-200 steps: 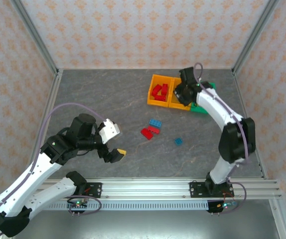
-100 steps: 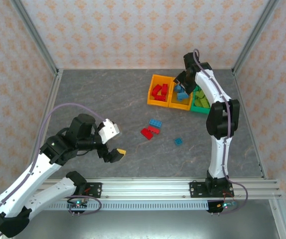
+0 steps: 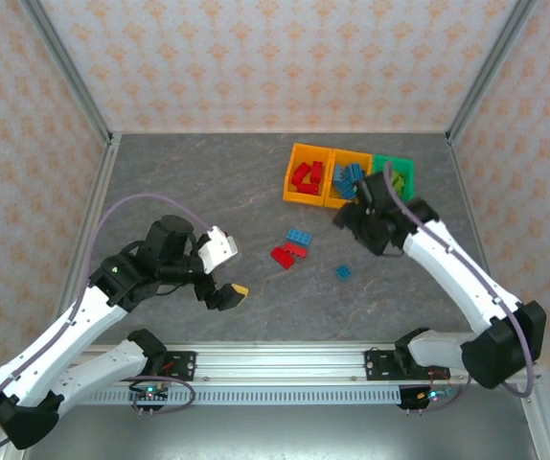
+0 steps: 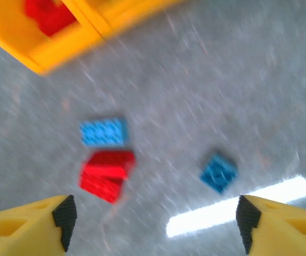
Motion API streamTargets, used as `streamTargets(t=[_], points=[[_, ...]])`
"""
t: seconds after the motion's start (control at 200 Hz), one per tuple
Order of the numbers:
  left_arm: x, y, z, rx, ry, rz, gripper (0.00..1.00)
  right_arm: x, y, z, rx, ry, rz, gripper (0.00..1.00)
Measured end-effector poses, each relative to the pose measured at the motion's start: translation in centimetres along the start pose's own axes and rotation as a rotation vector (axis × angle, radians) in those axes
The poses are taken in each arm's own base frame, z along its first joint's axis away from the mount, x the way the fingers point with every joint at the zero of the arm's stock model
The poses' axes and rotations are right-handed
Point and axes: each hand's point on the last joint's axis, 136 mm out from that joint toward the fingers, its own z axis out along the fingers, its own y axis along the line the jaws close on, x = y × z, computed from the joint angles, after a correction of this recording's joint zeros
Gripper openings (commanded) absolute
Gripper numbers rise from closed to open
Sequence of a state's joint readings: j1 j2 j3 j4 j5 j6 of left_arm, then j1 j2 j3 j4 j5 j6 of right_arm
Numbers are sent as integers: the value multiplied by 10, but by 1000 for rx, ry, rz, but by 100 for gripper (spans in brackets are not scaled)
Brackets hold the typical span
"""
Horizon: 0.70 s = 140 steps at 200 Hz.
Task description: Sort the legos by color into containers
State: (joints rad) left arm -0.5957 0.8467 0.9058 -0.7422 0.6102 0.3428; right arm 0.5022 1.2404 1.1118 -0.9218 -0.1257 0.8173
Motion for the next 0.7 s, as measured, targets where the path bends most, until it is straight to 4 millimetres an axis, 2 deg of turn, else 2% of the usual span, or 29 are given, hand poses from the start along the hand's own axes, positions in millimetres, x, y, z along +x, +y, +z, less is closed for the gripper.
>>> streamTargets(t=[0.055, 0.12, 0.275, 0.43, 0.581, 0.641, 0.701], points=[[1, 0, 3, 11, 10, -6, 100, 27, -17, 15, 81, 55, -58, 95], [2, 0, 6, 19, 19, -11, 100, 50, -36, 30, 193, 111, -124, 98], [3, -1, 7, 31, 22, -14, 100, 74, -54, 61, 378, 199, -259, 99], [3, -3, 7, 37, 21, -14, 100, 75, -56, 89, 439, 226, -342, 99], [5, -3, 7, 35, 19, -14, 100, 60, -55, 113, 421, 219, -361, 97], [10, -4, 7, 31, 21, -16, 100, 55, -54, 119, 394, 214, -366, 91], [15, -4, 6, 24, 23, -17, 100, 56, -53, 125, 362, 224, -378, 78]])
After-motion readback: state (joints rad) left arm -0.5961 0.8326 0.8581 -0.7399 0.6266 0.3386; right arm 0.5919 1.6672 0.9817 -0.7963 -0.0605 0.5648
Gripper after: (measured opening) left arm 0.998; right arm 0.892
